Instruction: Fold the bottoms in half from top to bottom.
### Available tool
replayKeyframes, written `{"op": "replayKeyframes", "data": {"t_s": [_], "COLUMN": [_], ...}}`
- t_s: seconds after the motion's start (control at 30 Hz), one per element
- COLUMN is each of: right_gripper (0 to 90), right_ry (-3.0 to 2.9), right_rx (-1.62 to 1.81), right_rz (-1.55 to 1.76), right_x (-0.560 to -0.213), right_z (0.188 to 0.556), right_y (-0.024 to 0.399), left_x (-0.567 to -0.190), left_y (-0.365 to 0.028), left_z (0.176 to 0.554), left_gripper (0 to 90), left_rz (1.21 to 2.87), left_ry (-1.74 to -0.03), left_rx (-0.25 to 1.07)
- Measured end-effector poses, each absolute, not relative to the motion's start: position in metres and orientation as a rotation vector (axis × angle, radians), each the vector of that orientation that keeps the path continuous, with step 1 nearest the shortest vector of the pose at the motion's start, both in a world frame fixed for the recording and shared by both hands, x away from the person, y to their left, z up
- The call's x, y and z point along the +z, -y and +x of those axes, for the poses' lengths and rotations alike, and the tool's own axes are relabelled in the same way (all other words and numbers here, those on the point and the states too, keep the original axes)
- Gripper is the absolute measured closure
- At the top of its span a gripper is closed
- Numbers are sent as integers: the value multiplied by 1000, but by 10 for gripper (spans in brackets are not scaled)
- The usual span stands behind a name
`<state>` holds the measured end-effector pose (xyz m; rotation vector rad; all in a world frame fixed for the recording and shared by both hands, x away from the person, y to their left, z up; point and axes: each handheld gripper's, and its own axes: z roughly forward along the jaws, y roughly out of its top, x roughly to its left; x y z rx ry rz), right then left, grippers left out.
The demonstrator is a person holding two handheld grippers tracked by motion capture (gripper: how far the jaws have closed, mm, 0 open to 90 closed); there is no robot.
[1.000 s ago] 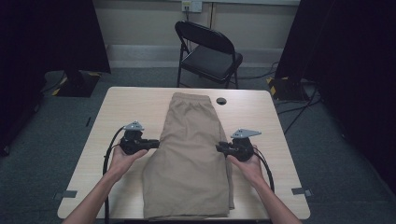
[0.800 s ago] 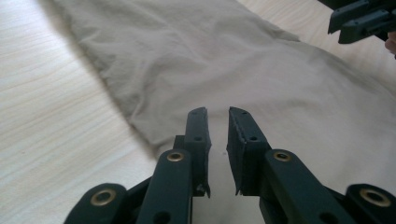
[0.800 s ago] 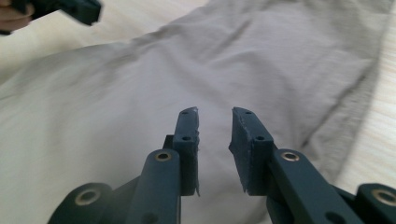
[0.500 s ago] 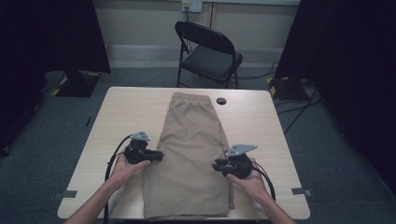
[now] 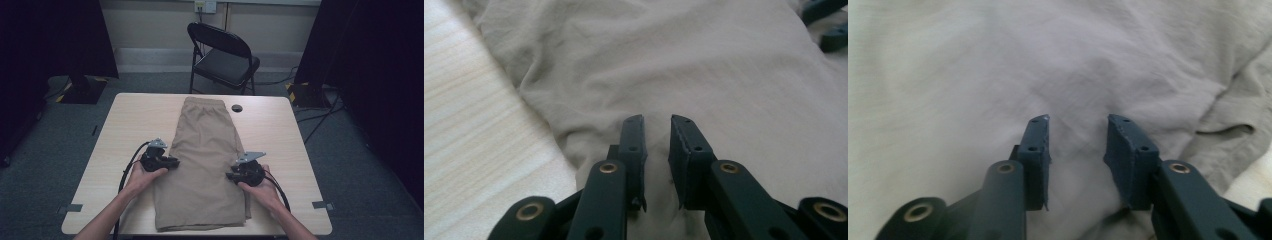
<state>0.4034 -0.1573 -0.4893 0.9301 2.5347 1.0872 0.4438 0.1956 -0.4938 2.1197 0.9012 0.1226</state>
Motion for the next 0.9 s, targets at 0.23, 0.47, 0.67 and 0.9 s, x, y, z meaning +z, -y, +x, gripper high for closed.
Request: {"op": "replayKeyframes", "data": {"t_s": [0.23, 0.47, 0.67, 0.9], "right_gripper": [613, 636, 579, 427], "right_ry": [-2655, -2803, -2881, -2908], "right_rx": [1280, 1234, 1183, 1161], "right_rz": [737, 625, 549, 483], "right_x": [-465, -473, -479, -486], "right_z": [357, 318, 307, 304], "right_y": [154, 168, 173, 171], "left_x": [-493, -493, -493, -493], "left_y": [-194, -193, -194, -196], "left_z": [441, 441, 442, 442], "left_gripper": [750, 732, 732, 730], "left_rz": [2127, 2129, 2124, 2118], "left_ry": [-906, -911, -911, -918], "left_rx": [143, 143, 134, 123]}}
